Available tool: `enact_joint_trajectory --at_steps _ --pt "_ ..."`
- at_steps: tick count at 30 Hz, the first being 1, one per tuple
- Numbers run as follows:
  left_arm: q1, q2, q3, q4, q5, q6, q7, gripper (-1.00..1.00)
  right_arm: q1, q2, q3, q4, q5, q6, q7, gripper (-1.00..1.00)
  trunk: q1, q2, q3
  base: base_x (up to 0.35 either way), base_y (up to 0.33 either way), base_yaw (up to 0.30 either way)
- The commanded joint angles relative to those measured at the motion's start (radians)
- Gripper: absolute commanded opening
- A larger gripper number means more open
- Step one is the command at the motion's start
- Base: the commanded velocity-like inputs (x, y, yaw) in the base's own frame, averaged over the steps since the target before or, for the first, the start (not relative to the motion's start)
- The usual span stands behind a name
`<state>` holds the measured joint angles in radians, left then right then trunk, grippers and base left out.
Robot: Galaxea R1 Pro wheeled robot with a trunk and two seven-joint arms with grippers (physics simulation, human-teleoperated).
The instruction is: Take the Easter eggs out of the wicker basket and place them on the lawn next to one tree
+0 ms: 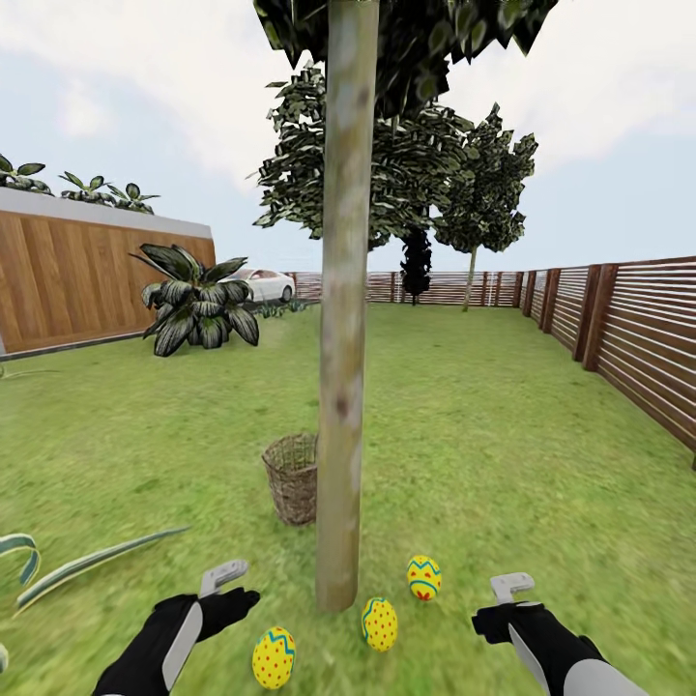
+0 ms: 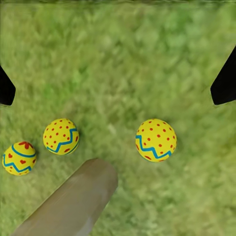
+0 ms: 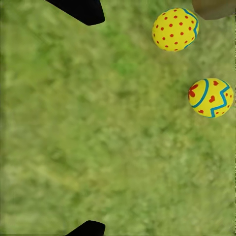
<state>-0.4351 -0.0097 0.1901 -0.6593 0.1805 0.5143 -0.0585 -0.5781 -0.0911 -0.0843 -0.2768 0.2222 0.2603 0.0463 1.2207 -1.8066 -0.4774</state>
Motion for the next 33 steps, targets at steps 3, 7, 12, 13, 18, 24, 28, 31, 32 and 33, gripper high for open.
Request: enact_joint_trajectory --at_steps 3,7,12,13,18,24,28,31,32,33 --pt "-0.001 0.014 0.007 0.027 0.003 0.011 -0.004 1.00 0.000 0.000 -0.009 -0.002 0.010 0.005 0.006 1.00 -0.012 0.021 0.008 0.000 0.000 0.000" --pt "-0.001 0.025 0.008 0.100 0.005 0.010 -0.006 1.00 0.000 -0.001 -0.009 -0.003 0.009 0.008 0.006 1.00 -0.027 0.049 0.021 0.000 0.000 0.000" --pt "-0.001 0.052 0.008 0.145 0.008 0.006 -0.010 1.00 0.000 -0.001 -0.009 -0.004 0.007 0.005 0.003 1.00 -0.046 0.084 0.036 0.000 0.000 0.000" --pt "-0.001 0.056 0.008 0.146 0.009 0.006 -0.011 1.00 0.000 -0.002 -0.009 -0.001 0.007 0.004 0.002 1.00 -0.050 0.091 0.040 0.000 0.000 0.000" --pt "-0.001 0.059 0.008 0.146 0.008 0.005 -0.011 1.00 0.000 -0.018 -0.010 0.056 0.006 -0.005 0.003 1.00 -0.069 0.126 0.055 0.000 0.000 0.000" --pt "-0.001 0.062 0.008 0.145 0.008 0.004 -0.011 1.00 0.000 -0.027 -0.008 0.085 0.010 -0.004 0.002 1.00 -0.092 0.168 0.074 0.000 0.000 0.000" --pt "-0.001 0.059 0.006 0.145 0.008 0.004 -0.010 1.00 0.000 -0.032 -0.009 0.098 0.008 0.000 0.005 1.00 -0.108 0.196 0.087 0.000 0.000 0.000" --pt "-0.001 0.058 0.006 0.145 0.008 0.004 -0.009 1.00 0.000 -0.035 -0.009 0.117 0.008 -0.005 0.004 1.00 -0.119 0.217 0.096 0.000 0.000 0.000" --pt "-0.001 0.058 0.006 0.145 0.008 0.004 -0.009 1.00 0.000 -0.039 -0.009 0.121 0.008 -0.006 0.004 1.00 -0.123 0.224 0.099 0.000 0.000 0.000" --pt "-0.001 0.058 0.005 0.146 0.008 0.004 -0.009 1.00 0.000 -0.042 -0.008 0.124 0.008 -0.006 0.005 1.00 -0.127 0.231 0.102 0.000 0.000 0.000"
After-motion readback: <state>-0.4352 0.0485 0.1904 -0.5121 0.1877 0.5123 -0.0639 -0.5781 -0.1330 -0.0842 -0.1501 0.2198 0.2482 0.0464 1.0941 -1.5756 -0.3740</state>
